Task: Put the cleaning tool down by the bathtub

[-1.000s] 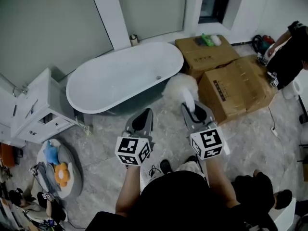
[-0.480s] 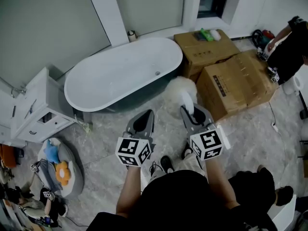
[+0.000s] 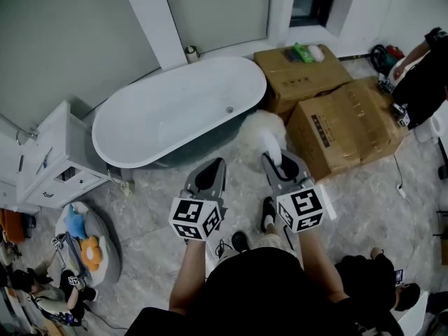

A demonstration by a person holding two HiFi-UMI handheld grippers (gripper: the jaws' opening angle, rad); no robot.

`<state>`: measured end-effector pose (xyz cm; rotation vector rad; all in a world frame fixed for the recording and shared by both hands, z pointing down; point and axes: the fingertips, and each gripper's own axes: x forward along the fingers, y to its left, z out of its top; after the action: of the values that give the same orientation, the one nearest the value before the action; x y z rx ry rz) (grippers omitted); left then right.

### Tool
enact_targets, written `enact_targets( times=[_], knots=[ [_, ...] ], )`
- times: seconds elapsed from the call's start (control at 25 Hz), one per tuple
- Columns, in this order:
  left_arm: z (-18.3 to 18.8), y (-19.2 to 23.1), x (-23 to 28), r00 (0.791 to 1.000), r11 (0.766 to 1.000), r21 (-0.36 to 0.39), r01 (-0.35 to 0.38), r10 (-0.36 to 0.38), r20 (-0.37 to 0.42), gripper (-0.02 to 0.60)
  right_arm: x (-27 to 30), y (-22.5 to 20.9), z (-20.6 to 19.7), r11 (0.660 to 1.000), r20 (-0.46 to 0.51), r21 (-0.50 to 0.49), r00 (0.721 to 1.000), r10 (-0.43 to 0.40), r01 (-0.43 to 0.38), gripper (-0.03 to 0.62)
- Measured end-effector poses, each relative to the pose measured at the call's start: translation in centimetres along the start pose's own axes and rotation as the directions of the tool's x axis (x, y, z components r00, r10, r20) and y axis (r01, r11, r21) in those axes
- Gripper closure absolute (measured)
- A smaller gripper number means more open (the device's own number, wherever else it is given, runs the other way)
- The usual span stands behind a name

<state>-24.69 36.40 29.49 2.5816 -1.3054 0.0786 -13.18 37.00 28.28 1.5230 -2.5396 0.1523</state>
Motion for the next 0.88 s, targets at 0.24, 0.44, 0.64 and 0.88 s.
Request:
enact_targets(
  times=[0.24,0.44,0.64,0.88],
  knots=[
    [2.0,0.6,4.5,1.0,1.0,0.012,-0.018,0.018,0.007,0.581,3.1,-3.9,1.5,1.0,0.009,-0.004,1.0,0.022,-0.022,0.503],
    [3.3,1.1,8.4,0.999,0.999,0.02,-0.039,0.039,0.013,0.581,5.4,-7.3,2.5,0.999,0.021,-0.006,0.999,0.042,-0.042,0.503],
    [4.1,1.0,12.1,0.998,0.998,0.019,-0.066,0.066,0.01,0.581,7.0,-10.7,3.0,0.998,0.025,0.004,0.997,0.068,-0.068,0.503],
    [4.9,0.1,17.1,0.996,0.996,0.007,-0.084,0.084,0.018,0.581,8.6,-15.0,3.7,0.994,0.025,-0.013,0.994,0.108,-0.107,0.503]
  ],
)
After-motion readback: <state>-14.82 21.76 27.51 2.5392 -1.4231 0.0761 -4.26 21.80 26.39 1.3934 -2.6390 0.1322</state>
